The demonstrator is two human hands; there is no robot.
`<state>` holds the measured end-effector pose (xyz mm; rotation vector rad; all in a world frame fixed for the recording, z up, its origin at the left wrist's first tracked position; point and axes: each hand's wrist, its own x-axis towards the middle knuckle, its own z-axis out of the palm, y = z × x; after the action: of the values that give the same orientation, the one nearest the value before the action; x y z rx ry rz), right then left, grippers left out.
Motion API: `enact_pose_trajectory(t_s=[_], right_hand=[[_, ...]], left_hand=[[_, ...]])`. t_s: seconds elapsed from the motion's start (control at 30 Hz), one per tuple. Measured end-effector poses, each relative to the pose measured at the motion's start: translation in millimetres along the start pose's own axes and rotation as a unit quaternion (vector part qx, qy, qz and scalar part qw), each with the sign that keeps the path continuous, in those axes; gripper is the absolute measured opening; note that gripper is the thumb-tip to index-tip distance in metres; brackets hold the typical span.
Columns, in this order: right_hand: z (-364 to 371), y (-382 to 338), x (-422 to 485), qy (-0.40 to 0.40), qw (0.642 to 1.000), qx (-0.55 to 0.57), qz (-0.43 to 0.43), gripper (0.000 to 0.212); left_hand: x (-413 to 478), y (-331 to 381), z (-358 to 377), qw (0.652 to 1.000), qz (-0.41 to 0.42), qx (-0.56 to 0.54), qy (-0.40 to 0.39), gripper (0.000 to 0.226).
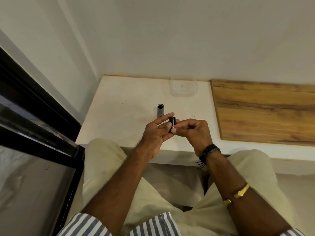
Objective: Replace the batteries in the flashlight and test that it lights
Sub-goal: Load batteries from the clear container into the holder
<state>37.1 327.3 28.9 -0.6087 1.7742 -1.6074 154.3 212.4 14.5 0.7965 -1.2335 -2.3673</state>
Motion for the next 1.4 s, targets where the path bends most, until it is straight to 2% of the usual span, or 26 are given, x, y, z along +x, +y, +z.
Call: enact_pose_trajectory(t_s=[0.13, 0.3, 0.4, 0.57, 0.77, 0.9, 0.97, 1.03, 1.1, 1.17, 1.23, 1.3, 1.4], right_hand=[[-3, 5, 1, -0.005, 1.000, -0.006, 0.018, 0.017], [5, 15, -1, 0.043, 0.988, -0.126, -0.085, 0.047], [9, 17, -2, 0.049, 0.969, -0.186, -0.153, 0.040], [9, 17, -1, 0.043, 0.952, -0.247, -0.176, 0.031], [8, 18, 1, 0.032, 0.958, -0.247, -0.142, 0.026], [6, 18, 5, 0.062, 0.974, -0.179, -0.123, 0.021], [7, 19, 6, 0.075, 0.981, -0.134, -0.115, 0.018], [7, 20, 7, 0.082, 0.988, -0.093, -0.097, 0.017], [6, 21, 8, 0.081, 0.993, -0.051, -0.062, 0.017], [6, 22, 11, 0.072, 0.997, -0.019, -0.037, 0.018], [5, 24, 12, 0.073, 0.997, -0.005, -0.031, 0.020], [5, 26, 13, 0.079, 0.996, 0.000, -0.032, 0.023], [3, 29, 14, 0.092, 0.995, 0.021, -0.016, 0.027]], left_hand=[[1, -3, 0, 0.999, -0.001, 0.035, -0.009, 0.036], [6, -4, 1, 0.998, 0.023, 0.057, 0.006, 0.048], [8, -3, -2, 0.998, 0.028, 0.053, 0.015, 0.047], [12, -3, -5, 0.996, 0.018, 0.082, 0.020, 0.040], [14, -6, -5, 0.996, 0.006, 0.088, 0.007, 0.040], [16, -8, -2, 0.996, 0.013, 0.089, 0.008, 0.036], [17, -10, 2, 0.992, 0.044, 0.113, 0.041, 0.029], [19, -13, 3, 0.974, 0.105, 0.157, 0.122, 0.022], [25, -15, 1, 0.935, 0.171, 0.215, 0.225, 0.017], [36, -12, -4, 0.891, 0.200, 0.284, 0.293, 0.022], [48, -7, -11, 0.870, 0.184, 0.347, 0.298, 0.039], [61, -5, -18, 0.863, 0.162, 0.393, 0.271, 0.054], [74, -5, -27, 0.856, 0.156, 0.429, 0.242, 0.055]])
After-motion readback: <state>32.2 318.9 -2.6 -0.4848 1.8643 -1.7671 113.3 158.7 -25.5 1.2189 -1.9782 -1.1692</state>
